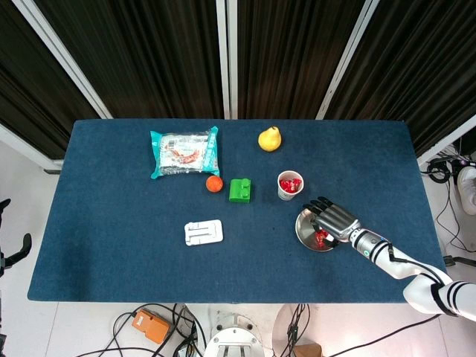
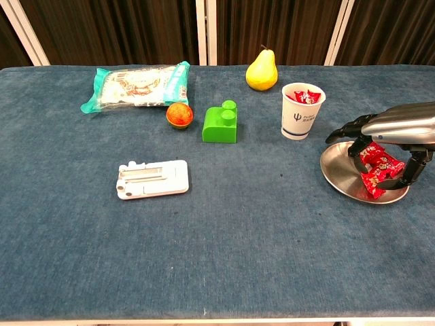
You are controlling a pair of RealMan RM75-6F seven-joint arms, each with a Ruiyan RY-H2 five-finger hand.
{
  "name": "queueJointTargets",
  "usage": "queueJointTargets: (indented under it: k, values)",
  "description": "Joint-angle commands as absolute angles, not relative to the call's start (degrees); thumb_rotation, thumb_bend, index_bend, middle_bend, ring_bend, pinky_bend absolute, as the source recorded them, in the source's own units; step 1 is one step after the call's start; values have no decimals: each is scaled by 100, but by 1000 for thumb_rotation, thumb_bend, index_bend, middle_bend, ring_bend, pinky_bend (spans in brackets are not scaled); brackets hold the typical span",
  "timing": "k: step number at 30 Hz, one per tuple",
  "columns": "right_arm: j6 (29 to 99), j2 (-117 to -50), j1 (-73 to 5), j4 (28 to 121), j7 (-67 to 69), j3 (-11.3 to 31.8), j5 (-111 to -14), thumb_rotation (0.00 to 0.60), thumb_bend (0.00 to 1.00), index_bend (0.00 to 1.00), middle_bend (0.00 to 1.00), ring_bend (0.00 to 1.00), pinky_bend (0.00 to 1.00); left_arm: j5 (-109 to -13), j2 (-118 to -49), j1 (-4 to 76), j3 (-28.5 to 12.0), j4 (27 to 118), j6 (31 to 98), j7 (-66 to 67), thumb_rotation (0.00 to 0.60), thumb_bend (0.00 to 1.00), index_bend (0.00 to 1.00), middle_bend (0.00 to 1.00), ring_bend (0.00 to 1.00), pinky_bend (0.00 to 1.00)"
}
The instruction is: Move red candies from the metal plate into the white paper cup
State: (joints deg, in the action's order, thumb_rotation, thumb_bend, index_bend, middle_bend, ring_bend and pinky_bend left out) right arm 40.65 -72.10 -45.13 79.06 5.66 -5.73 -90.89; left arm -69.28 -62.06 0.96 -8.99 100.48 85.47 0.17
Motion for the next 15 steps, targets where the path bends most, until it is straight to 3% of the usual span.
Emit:
queueJointTargets:
  k: [1, 15]
  values:
    - [4128, -7174, -4505, 7946, 566, -561, -9112, 600, 602, 637, 95, 0, 0, -6929, -6206, 95, -898, 10049, 8547, 19, 600, 348, 119, 0, 0, 0]
    - [5185, -6254, -4281, 8831, 662, -143, -9141, 600, 612, 645, 95, 0, 0, -6954, -6212, 95, -897, 10053, 8560, 8, 600, 348, 119, 0, 0, 0]
